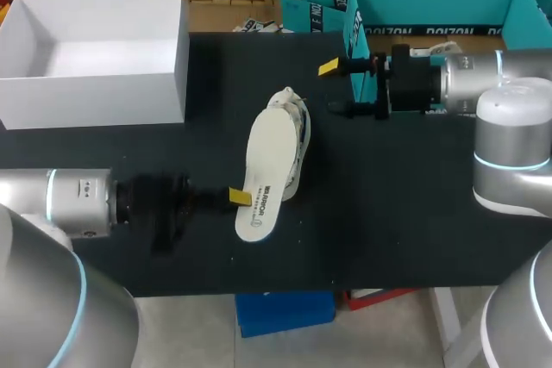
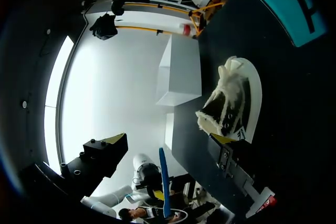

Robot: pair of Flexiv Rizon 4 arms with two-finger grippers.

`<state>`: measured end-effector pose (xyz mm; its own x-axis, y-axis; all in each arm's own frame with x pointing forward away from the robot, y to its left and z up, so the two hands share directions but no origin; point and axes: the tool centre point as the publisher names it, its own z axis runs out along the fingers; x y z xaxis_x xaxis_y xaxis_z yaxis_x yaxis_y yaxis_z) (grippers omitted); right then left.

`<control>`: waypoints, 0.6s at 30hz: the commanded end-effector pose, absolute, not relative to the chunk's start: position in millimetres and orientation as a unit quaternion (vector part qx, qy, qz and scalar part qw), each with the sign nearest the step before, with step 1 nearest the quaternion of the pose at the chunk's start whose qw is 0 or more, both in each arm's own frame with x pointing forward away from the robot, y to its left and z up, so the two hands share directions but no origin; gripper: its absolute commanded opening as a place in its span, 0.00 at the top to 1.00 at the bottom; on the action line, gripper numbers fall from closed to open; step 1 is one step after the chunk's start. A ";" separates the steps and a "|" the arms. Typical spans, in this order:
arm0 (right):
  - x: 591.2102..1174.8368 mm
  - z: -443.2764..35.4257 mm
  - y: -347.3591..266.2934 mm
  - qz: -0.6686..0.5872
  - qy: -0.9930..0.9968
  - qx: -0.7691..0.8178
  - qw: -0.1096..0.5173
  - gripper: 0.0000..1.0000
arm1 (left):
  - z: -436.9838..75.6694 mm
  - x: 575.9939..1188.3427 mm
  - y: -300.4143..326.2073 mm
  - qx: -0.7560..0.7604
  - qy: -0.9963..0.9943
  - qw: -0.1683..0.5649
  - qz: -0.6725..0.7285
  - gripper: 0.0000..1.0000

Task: Take the shoe out of the shoebox, open the shoe tongue, remove and reinsert the insole, then place the shoe into the shoebox

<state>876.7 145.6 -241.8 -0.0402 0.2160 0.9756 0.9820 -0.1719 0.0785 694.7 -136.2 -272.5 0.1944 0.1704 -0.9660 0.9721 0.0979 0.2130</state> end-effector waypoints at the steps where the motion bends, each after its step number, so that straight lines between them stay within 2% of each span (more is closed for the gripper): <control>1: 876.2 -243.1 147.2 -0.503 -0.517 -0.579 0.380 0.00 | -277.1 732.1 -153.0 0.562 0.509 0.535 -0.372 1.00; 18: 876.2 -243.1 147.2 -0.503 -0.517 -0.579 0.380 0.00 | -286.6 814.7 -157.4 0.544 0.545 0.548 -0.326 1.00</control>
<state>876.8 145.5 -242.0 -0.0404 0.2152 0.9757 0.9820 -0.1718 0.0786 801.6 -148.8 -287.6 0.1931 0.2319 -0.9534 0.9494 0.2013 0.2412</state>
